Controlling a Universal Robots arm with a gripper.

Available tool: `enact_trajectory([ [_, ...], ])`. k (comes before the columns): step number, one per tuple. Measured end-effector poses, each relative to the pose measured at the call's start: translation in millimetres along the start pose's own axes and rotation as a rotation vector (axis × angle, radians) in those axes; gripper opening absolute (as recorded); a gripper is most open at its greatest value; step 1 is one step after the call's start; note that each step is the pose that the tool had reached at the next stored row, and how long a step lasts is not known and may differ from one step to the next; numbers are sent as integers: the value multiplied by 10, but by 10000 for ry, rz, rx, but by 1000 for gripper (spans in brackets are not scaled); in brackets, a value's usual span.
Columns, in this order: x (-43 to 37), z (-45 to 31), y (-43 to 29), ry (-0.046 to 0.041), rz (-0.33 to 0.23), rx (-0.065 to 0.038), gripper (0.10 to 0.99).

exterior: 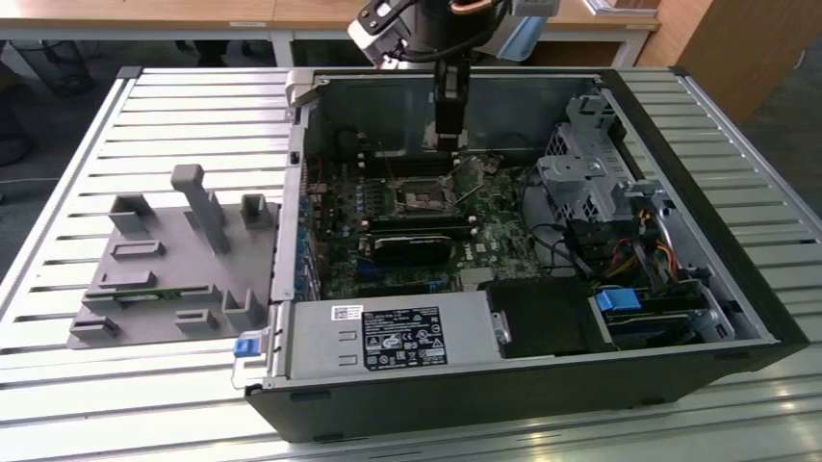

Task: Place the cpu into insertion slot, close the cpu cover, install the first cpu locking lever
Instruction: 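Place the cpu into insertion slot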

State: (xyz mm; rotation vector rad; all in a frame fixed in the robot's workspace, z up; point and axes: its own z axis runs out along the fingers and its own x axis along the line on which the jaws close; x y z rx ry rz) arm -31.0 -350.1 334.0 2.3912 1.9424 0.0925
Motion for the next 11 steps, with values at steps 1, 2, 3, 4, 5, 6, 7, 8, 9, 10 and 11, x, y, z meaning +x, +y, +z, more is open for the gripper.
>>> enact_trajectory([
  [1, 0, 4, 0, 16, -180, 1, 529],
  [2, 0, 8, 0, 31, -359, 3, 529],
  [3, 0, 11, -1, 45, -538, 5, 529],
  [4, 0, 15, -1, 61, -718, 6, 529],
  [5, 0, 18, -1, 75, -896, 8, 529],
  [6, 0, 22, -2, 92, -1086, 10, 529],
  [7, 0, 26, -2, 113, -1349, 13, 529],
  [8, 1, 34, -3, 124, -1446, 14, 529],
  [9, 0, 39, -2, 119, -1449, 38, 529],
  [10, 0, 45, -3, 114, -1450, 59, 529],
  [11, 0, 54, -4, 114, -1449, 60, 529],
])
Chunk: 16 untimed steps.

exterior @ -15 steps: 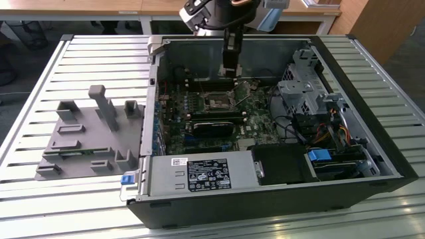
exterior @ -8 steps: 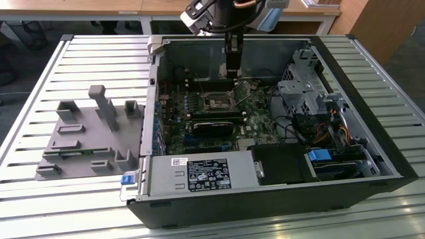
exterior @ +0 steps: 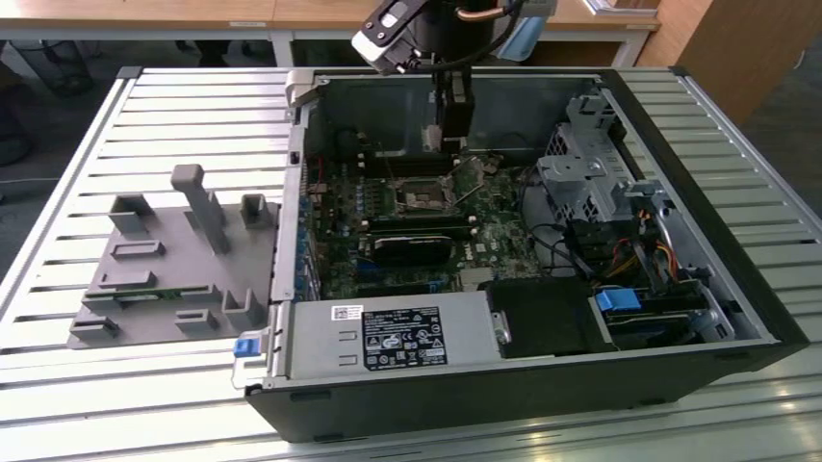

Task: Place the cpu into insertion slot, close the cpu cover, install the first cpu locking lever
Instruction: 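Place the cpu into insertion slot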

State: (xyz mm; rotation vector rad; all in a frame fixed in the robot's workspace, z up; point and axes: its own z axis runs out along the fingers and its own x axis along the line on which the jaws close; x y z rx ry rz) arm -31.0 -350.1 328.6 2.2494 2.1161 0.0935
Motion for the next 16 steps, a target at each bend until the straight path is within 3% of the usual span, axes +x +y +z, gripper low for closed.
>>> enact_trajectory([
  [8, 3, 43, -7, 6, -92, 3, 529],
  [16, 2, 93, -14, 118, -1297, 13, 529],
])
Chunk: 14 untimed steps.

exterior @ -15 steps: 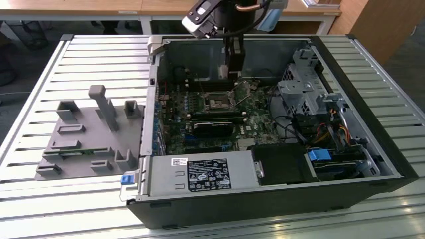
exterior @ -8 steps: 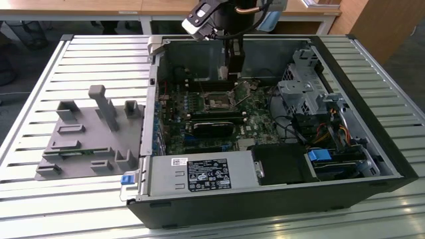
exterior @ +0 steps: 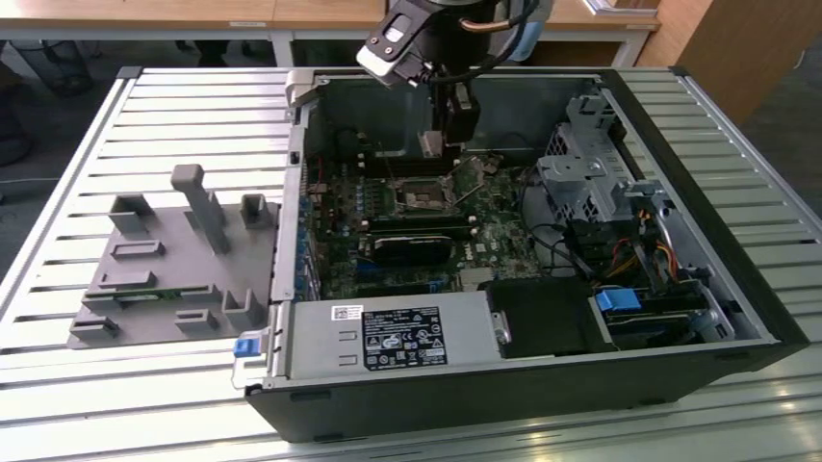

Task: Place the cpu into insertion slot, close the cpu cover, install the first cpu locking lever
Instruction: 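Place the cpu into insertion slot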

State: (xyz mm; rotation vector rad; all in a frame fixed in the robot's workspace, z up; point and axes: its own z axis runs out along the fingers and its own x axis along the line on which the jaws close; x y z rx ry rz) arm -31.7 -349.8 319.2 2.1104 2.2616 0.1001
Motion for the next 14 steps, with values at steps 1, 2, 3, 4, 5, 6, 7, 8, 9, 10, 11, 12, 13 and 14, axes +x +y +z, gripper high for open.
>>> enact_trajectory([
  [1, 0, 18, -5, 10, -32, -1, 529],
  [2, 0, 36, -7, 15, -41, -2, 529],
  [3, 0, 54, -13, 16, -39, -3, 529],
  [4, 2, 72, -14, 16, -39, -3, 529],
  [5, 6, 91, -17, 15, -23, -3, 529],
  [6, 12, 109, -19, 9, 39, -3, 529],
  [7, 17, 127, -20, 3, 120, -4, 529],
  [8, 21, 145, -21, -3, 200, -5, 529],
  [9, 30, 162, -22, -11, 261, -4, 529],
  [10, 39, 181, -22, -11, 277, -5, 529],
  [11, 43, 200, -24, -8, 279, -7, 529],
  [12, 46, 218, -25, -8, 278, -7, 529],
  [13, 48, 235, -25, -10, 278, -6, 529],
  [14, 49, 254, -27, -11, 278, -5, 529],
])
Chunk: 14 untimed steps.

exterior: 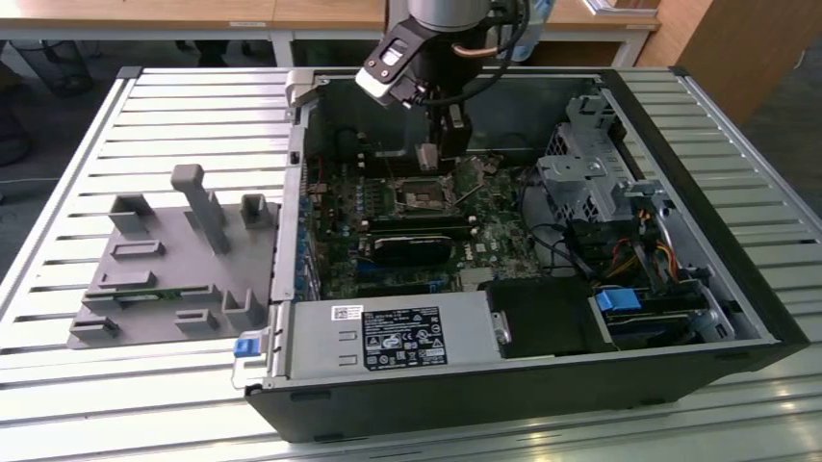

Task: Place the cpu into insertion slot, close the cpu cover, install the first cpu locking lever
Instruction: 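Place the cpu into insertion slot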

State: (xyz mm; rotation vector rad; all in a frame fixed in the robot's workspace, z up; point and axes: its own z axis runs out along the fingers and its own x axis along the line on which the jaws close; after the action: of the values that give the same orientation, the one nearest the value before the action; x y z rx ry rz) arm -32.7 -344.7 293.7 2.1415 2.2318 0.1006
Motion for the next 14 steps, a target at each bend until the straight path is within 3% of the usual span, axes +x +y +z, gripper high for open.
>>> enact_trajectory([
  [4, 1, 88, -8, 1, 1, 0, 529],
  [14, 22, 166, -15, -44, 40, 0, 529],
])
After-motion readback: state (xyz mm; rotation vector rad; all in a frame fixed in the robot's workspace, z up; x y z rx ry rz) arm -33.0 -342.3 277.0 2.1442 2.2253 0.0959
